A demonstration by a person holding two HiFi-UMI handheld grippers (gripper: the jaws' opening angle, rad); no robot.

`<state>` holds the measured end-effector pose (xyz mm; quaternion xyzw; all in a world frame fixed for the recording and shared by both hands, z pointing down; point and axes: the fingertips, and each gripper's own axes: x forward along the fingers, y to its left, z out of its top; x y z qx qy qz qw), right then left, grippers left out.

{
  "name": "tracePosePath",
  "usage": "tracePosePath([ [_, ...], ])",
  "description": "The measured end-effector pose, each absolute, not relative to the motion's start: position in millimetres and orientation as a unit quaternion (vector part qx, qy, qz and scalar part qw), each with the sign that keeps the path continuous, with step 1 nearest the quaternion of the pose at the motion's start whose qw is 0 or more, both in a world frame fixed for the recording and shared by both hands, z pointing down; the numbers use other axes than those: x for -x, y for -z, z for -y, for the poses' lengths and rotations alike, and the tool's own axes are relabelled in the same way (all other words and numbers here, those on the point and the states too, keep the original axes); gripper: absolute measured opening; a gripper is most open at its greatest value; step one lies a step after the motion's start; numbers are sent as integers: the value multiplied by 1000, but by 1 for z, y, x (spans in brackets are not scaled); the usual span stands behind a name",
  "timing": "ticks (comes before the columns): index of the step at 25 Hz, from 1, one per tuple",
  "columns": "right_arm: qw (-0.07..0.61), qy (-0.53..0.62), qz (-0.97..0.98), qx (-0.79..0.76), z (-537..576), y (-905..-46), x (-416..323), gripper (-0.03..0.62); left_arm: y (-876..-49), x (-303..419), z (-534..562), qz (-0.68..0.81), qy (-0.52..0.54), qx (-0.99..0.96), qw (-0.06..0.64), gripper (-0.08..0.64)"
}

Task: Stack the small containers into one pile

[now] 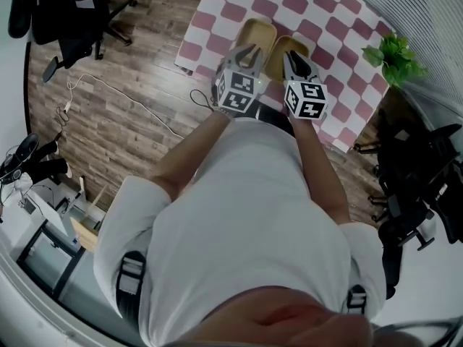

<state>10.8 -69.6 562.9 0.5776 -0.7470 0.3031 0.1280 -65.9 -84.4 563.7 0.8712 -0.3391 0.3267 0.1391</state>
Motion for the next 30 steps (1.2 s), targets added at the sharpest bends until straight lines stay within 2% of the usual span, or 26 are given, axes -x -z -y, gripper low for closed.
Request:
tracePosePath([
  [2,132,-304,757,-563,76,-564,5,108,-563,81,87,354,-327,-864,147,38],
  [3,134,-303,762,-557,79,-563,12,110,-563,88,88,360,-327,-861,151,41],
  [10,135,-304,773,-541,87,-561,29,110,-571,112,97,378,-332,-848,165,77],
  [30,165,-351,750,-535,108,-631,39,110,-687,120,139,358,-393,-816,227,92],
])
